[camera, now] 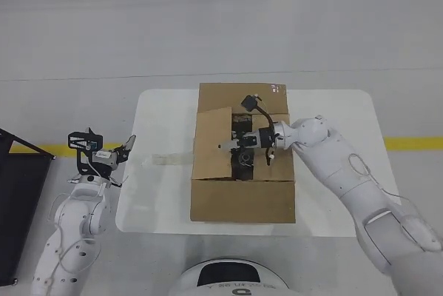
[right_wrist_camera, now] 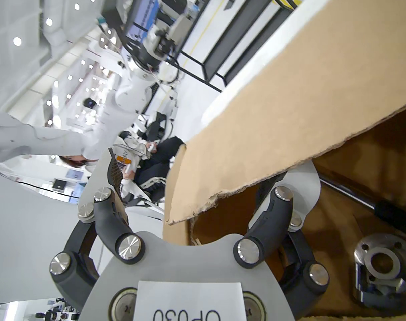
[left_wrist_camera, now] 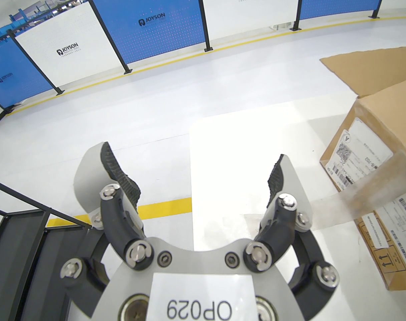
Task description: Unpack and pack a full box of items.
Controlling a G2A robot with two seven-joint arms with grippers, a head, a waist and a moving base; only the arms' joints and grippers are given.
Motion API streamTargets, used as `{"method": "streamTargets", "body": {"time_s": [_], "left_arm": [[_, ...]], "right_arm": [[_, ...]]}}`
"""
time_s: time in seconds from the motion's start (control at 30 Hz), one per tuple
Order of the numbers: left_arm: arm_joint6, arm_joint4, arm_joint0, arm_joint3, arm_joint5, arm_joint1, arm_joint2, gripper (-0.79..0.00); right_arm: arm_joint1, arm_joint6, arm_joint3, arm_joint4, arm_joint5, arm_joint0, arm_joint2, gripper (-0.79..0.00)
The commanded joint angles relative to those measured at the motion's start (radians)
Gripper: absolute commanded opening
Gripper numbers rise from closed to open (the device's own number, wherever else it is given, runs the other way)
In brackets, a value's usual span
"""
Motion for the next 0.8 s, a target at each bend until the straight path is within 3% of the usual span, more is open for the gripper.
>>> {"method": "streamTargets", "body": {"time_s": [0.0, 0.33, 0.77], "left_arm": [[0.0, 0.0, 0.0, 0.0, 0.0, 0.0, 0.0, 0.0], [0.0, 0.0, 0.0, 0.0, 0.0, 0.0, 0.0, 0.0], [0.0, 0.0, 0.0, 0.0, 0.0, 0.0, 0.0, 0.0]], "right_arm": [[0.001, -0.012, -0.002, 0.005, -0.012, 0.012, -0.008, 0.0], [-0.012, -0.013, -0.092, -0.035, 0.02, 0.066, -0.07, 0.0], [-0.135, -0.165, -0.047, -0.165, 0.187, 0.178, -0.248, 0.0]]}}
